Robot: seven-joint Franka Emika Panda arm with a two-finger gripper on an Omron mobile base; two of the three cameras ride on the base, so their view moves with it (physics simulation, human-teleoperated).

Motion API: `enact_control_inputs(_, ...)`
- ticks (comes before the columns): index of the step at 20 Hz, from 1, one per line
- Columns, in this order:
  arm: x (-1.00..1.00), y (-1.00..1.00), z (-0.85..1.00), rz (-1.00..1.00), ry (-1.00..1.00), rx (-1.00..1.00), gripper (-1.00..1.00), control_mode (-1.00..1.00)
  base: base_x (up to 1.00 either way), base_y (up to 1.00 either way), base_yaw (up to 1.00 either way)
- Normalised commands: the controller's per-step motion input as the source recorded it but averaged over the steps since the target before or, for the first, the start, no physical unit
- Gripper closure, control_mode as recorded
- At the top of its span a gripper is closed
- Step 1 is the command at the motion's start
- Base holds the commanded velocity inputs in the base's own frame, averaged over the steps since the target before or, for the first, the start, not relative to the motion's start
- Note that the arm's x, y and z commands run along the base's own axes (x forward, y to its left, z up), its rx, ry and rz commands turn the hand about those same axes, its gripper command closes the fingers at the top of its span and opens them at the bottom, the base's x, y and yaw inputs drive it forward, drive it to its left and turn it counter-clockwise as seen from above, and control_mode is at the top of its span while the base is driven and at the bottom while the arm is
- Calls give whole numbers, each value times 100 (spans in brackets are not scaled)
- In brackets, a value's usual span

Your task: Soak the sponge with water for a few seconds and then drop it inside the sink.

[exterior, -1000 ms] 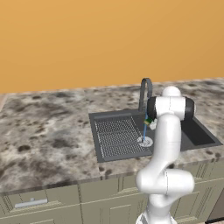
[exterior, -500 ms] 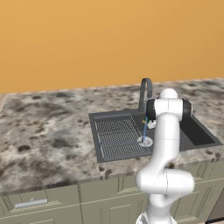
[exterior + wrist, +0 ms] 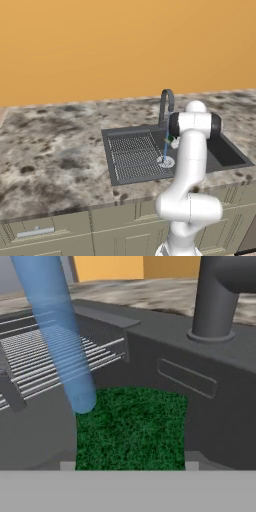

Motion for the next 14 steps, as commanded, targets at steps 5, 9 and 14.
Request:
enact_control_inputs(5,-38,13,0,0,0,1,100,-100,0,0,0)
enact_control_inputs(9,-3,3,0,0,0,0,100,-100,0,0,0)
enact_control_inputs(14,16,0,0,0,0,0,100,-100,0,0,0)
